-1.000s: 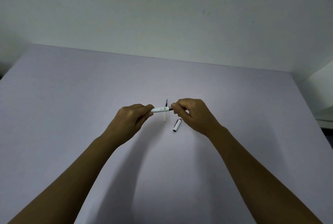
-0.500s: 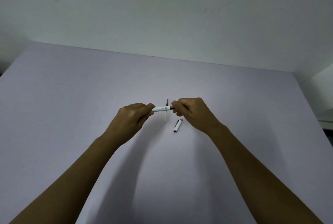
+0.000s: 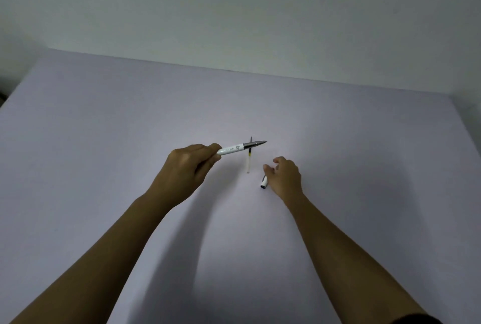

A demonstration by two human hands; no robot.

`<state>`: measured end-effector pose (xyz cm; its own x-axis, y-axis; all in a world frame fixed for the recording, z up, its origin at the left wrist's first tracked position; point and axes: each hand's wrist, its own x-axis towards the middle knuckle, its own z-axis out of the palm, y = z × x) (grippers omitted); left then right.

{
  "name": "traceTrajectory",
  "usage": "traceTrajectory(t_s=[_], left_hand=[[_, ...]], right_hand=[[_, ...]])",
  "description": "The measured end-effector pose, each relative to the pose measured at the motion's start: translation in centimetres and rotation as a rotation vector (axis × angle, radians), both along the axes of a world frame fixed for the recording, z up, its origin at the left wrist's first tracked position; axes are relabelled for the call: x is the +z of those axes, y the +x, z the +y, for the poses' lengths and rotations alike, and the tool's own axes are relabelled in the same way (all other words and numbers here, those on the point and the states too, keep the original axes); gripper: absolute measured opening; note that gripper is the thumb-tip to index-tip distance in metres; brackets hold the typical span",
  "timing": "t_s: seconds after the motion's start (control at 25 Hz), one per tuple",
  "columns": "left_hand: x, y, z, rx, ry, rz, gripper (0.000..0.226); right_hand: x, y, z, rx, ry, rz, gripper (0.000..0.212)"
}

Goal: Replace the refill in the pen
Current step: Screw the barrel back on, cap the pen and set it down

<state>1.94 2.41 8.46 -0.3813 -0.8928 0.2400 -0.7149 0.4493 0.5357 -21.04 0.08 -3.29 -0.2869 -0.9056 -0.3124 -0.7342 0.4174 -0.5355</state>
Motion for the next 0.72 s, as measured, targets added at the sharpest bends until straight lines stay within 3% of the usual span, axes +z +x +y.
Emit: traceTrajectory(t_s=[0.16, 0.28, 0.36, 0.56, 0.72], left_hand=[[-0.6, 0.3, 0.0, -0.002, 0.02, -0.006, 0.017], [-0.8, 0.4, -0.1, 0.005, 0.019, -0.003, 0.016], [-0.8, 0.5, -0.2, 0.001, 0.014, -0.003, 0.017], [-1.3, 0.6, -0.1, 0.055, 0.021, 0.008, 0.022], [-1.5, 0.2, 0.2, 0.09, 0.013, 0.015, 0.022]], right_hand=[[-1.3, 0.8, -0.5, -0.036, -0.032, 0.062, 0.034], [-0.7, 0.6, -0.8, -0.129, -0.02, -0.022, 0.03], [0.9, 0.3, -1.3, -0.256, -0.06, -0.171, 0.024], [6.9, -0.1, -1.8, -0.467, -0.312, -0.766, 0.012], [9.7, 0.4, -1.4, -0.479, -0.377, -0.988, 0.007]])
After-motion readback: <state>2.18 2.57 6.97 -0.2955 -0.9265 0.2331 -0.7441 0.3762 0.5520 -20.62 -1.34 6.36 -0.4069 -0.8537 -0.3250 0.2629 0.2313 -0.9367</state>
